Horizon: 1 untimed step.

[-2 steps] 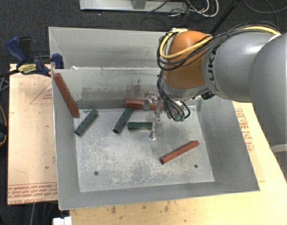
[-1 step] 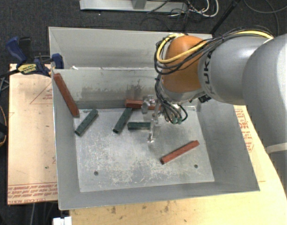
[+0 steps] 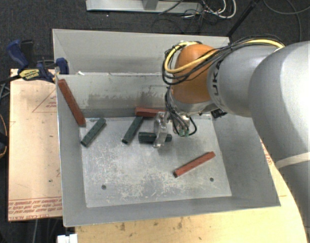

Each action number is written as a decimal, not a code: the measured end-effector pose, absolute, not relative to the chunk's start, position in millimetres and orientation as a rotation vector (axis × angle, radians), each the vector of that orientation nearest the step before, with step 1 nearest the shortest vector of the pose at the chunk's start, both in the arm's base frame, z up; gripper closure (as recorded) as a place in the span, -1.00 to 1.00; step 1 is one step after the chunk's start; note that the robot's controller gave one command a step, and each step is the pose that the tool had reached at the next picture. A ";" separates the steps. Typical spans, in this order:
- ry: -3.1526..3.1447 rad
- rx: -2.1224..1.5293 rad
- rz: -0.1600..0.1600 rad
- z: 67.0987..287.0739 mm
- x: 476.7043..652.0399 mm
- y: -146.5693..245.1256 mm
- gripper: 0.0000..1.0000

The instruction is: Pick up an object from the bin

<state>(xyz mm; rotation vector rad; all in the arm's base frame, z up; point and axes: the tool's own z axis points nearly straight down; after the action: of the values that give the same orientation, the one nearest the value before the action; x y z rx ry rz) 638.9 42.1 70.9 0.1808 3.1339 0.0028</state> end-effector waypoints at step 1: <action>3.134 0.181 0.003 70.9 638.9 42.1 1.00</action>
Offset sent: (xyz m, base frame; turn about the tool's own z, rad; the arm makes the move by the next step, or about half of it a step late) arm 0.0001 0.0151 0.1619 -0.0352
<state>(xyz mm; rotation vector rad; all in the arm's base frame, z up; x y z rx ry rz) 638.9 42.1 70.9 0.1808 3.1339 0.0028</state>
